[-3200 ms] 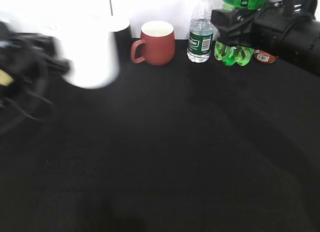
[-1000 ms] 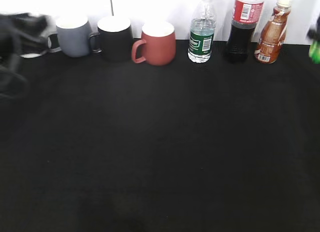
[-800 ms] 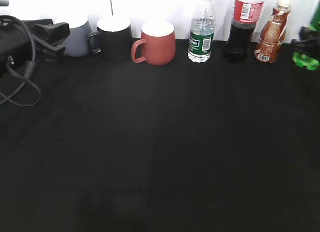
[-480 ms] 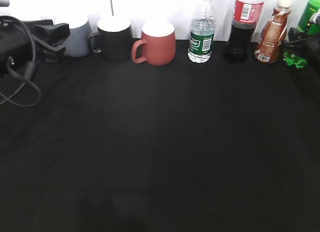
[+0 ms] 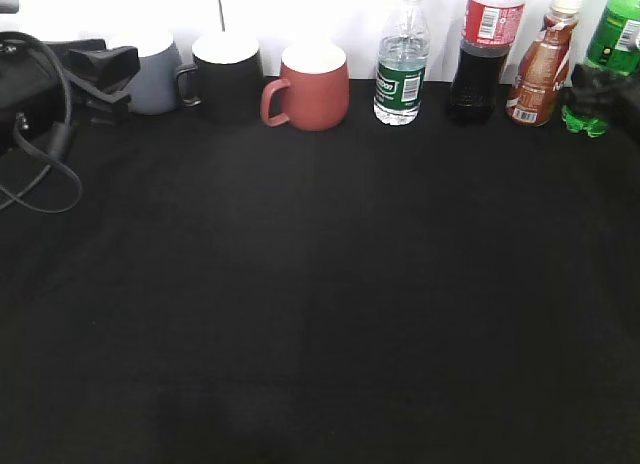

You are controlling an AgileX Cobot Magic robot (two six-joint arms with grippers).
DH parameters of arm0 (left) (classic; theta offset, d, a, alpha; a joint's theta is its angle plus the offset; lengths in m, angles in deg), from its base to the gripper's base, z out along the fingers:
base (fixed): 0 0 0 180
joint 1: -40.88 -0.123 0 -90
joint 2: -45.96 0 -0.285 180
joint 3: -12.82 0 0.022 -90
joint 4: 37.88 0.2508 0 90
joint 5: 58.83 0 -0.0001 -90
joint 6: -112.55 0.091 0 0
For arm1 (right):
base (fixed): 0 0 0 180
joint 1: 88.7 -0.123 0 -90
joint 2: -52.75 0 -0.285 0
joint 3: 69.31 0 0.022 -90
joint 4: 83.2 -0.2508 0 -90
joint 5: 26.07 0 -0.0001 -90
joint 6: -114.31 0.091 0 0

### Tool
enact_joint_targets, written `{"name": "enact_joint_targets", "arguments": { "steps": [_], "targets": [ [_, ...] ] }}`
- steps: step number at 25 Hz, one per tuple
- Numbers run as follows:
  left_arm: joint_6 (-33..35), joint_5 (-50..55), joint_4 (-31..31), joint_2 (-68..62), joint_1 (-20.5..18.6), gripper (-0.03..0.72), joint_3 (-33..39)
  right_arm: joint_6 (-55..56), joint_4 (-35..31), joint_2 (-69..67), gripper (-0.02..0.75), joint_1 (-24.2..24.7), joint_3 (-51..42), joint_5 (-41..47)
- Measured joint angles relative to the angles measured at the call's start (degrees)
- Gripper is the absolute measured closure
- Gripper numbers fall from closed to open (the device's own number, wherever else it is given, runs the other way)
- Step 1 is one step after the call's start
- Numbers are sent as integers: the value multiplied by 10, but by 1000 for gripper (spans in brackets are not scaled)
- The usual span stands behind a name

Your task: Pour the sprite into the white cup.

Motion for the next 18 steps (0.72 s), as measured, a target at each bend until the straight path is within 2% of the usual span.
{"name": "enact_joint_targets", "arguments": {
  "steps": [6,8,10,12,13,16,18],
  "targets": [
    [0,1,0,1,0,397,0,1,1,97,158,0,-117,-28],
    [-7,50,-1,21,0,395,0,21,5,172,158,0,-149,33],
    [-28,172,-6,63,0,351,-4,73,61,277,158,0,-153,201],
    [-30,358,-19,105,0,300,-35,165,142,388,158,-4,-153,411],
    [-30,468,-42,121,0,290,-55,181,157,434,158,-12,-153,510],
    [-30,712,-110,162,0,285,-89,169,151,536,158,-73,-153,750],
    [-29,824,-125,211,0,284,-91,87,60,594,158,-123,-153,870]
  ]
}}
